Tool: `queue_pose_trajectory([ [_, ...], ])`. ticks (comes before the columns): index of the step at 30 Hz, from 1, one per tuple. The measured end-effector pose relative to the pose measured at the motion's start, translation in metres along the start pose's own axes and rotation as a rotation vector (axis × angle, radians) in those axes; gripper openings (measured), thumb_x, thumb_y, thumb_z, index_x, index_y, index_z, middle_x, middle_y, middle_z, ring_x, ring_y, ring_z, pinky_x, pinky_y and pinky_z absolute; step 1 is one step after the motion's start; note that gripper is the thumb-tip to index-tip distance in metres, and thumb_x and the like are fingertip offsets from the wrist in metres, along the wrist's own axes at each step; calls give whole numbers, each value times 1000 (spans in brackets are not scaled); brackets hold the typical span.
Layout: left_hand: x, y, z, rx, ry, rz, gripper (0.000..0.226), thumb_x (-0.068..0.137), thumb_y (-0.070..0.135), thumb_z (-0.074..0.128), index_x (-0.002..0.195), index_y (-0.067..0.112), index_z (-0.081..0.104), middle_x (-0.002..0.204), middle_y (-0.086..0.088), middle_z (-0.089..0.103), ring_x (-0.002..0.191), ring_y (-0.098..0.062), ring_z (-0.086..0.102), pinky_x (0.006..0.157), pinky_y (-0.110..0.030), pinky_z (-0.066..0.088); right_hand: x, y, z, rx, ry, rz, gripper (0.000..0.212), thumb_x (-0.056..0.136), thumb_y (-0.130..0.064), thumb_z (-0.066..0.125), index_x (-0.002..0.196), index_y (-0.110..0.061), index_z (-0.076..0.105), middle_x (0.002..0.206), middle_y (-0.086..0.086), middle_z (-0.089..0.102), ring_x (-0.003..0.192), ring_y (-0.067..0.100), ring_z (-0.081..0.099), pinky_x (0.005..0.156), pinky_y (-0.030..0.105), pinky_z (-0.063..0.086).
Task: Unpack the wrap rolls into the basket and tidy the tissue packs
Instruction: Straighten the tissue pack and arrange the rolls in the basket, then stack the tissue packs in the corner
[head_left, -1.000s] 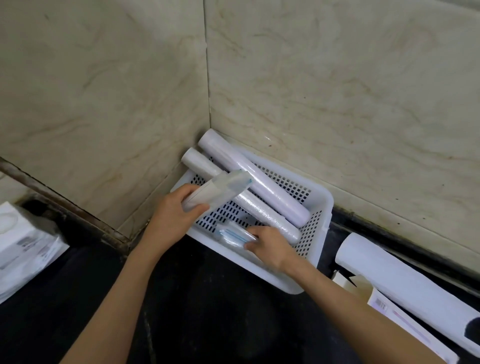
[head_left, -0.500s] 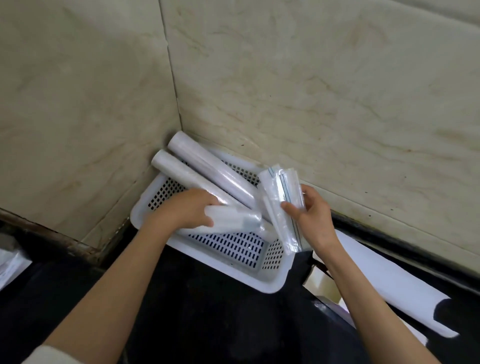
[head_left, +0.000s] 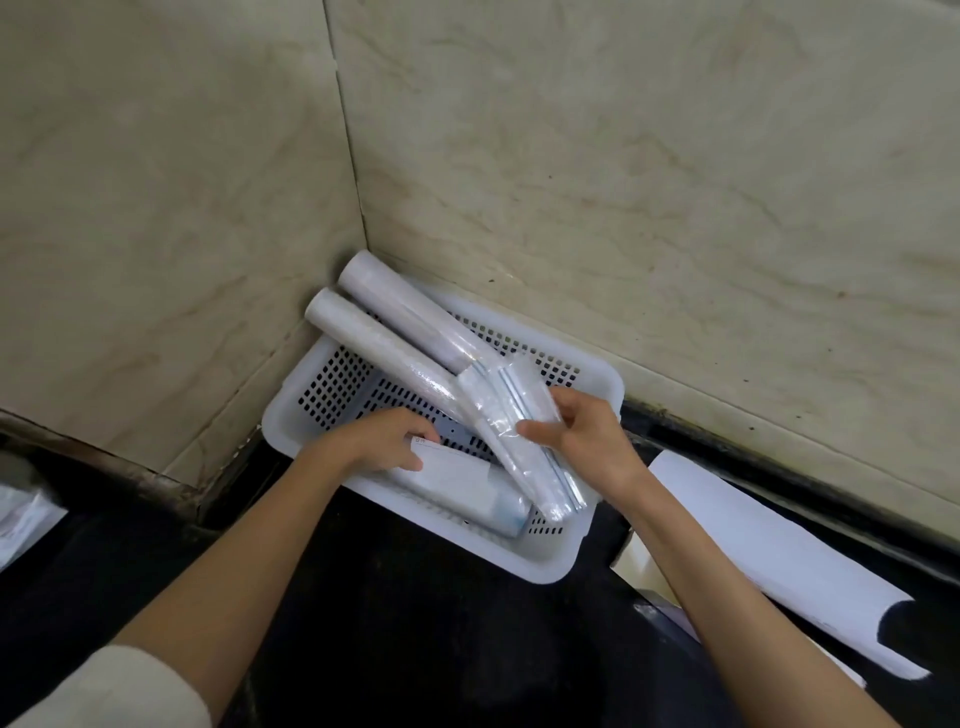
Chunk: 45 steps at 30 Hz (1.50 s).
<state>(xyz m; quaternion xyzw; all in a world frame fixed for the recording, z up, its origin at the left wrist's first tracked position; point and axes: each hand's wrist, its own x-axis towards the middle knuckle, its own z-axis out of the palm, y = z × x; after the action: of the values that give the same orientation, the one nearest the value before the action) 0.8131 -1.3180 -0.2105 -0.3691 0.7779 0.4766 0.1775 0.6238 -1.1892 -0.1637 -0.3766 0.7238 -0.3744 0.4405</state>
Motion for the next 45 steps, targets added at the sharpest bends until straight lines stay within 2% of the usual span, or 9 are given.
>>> queue_pose_trajectory([
  [6,1,4,6,-35,128,-42,15,82,8,62,97,7,63,88,-8,63,98,-29,59,78,-30,47,14,-9,25,-177,-133,37,27,81,-15,69,62,-21,50,58,-7,42,41,-2,38,48,17,34],
  [8,-1,-1,5,-63,227,-34,17,80,6,63,96,8,62,93,-7,63,99,-27,60,79,-28,45,17,-5,36,-305,-152,60,8,81,-17,67,78,-17,59,72,-4,52,56,2,46,54,18,35],
  [11,-4,-10,1,-18,272,-65,34,82,5,59,116,8,58,115,-12,63,106,-26,57,93,-33,46,15,8,52,-450,-206,107,44,84,-16,64,125,-9,52,112,3,59,94,18,58,80,23,40],
  [15,-13,-18,-1,24,368,-30,40,89,2,47,126,15,52,123,-9,59,104,-19,55,90,-28,44,9,18,68,-693,-180,-52,23,85,-17,60,107,-9,56,113,7,60,89,23,56,74,30,43],
  [22,-27,-9,12,235,153,36,30,96,31,37,121,22,50,116,-5,59,102,-23,57,88,-38,47,-6,34,68,-1052,-149,-313,55,93,-16,45,143,-14,23,133,10,50,118,29,50,87,38,46],
  [27,-38,7,19,238,209,-11,33,98,26,34,125,13,47,110,-10,60,102,-28,57,84,-37,46,-13,30,60,-958,-284,-167,51,99,-25,31,146,-17,14,150,8,33,129,29,41,103,41,37],
  [31,-65,20,27,121,315,22,48,98,28,37,144,17,27,147,-7,36,131,-21,38,108,-33,31,-31,12,49,-882,-256,-158,52,99,-31,30,147,-16,16,153,7,27,131,28,39,107,39,35],
  [38,-160,11,51,258,724,192,47,95,27,46,140,18,35,142,-3,45,126,-15,44,108,-27,33,-91,-28,53,-889,-174,-449,52,98,-32,35,145,-13,23,150,10,33,133,26,35,111,31,26],
  [45,-251,-76,61,268,862,-6,50,93,28,49,140,19,35,144,-7,43,130,-18,41,108,-26,29,-118,-62,148,-861,-248,-687,51,96,-33,42,142,-13,31,144,8,42,129,21,41,108,29,31],
])
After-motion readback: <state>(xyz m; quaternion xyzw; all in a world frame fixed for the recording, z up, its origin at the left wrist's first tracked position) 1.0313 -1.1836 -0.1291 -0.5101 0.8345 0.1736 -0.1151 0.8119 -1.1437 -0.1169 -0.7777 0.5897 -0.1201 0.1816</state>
